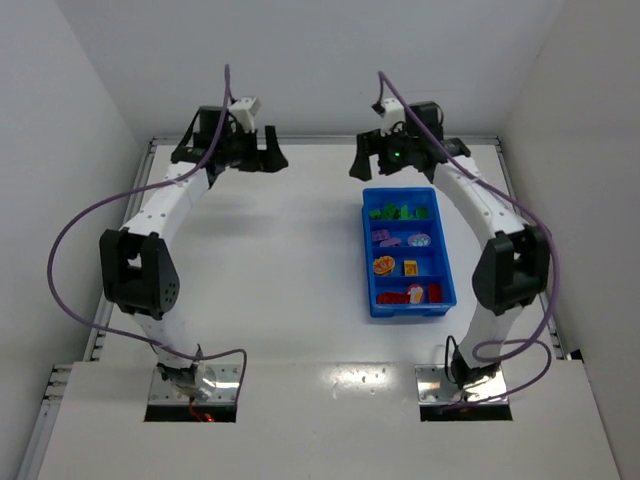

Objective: Sort the legos into containers by color

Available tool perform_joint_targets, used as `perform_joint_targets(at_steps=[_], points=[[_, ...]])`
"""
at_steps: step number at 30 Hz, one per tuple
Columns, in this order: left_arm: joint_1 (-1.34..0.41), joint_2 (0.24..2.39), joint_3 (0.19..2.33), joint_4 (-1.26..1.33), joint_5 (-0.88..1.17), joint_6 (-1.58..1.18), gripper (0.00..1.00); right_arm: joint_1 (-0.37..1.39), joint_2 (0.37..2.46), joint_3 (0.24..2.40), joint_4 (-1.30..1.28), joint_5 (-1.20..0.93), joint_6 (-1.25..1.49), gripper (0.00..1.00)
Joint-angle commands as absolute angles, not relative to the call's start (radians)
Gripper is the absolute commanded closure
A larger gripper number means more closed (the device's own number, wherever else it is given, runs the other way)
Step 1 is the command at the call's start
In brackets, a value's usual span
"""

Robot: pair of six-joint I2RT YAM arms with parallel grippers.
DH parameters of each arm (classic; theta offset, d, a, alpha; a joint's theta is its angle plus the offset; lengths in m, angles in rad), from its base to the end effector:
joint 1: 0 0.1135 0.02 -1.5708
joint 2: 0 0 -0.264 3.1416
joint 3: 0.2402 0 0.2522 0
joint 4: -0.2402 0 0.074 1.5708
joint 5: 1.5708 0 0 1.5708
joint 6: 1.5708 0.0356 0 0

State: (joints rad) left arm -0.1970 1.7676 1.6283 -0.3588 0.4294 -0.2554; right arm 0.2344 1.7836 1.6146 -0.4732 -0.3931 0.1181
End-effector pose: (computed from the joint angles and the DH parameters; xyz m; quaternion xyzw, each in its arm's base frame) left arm 0.4050 -0.0960 0.3470 0.0843 0.8427 -0.2904 0.4455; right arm 0.3985 0.1092 0.3255 -0.1383 0.8704 0.2489 0.4018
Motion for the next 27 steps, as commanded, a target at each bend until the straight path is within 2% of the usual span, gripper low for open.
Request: perform_joint_targets(at_steps=[1, 6, 16, 23, 27], points=[[-0.126, 1.706, 1.513, -0.423, 0.356, -0.239, 0.00, 0.314, 1.853, 1.719, -0.404, -0.301, 0.204, 0.06], [-0.046, 1.615, 1.381, -0.433, 0.278, -0.239, 0.00, 0.399, 1.997, 1.825, -0.393, -0.135, 0.233, 0.03], [0.008, 1.565, 1.290, -0.433, 0.241, -0.207, 0.00, 0.495, 2.079, 1.855, -0.364, -0.161, 0.233, 0.03], [0.052, 1.526, 1.281, -0.394, 0.293, -0.144, 0.00, 0.506, 2.079, 1.927, -0.331, -0.068, 0.187, 0.02], [0.074, 1.517, 1.302, -0.373, 0.259, -0.153, 0.00, 0.431, 2.068, 1.965, -0.341, -0.051, 0.150, 0.02]])
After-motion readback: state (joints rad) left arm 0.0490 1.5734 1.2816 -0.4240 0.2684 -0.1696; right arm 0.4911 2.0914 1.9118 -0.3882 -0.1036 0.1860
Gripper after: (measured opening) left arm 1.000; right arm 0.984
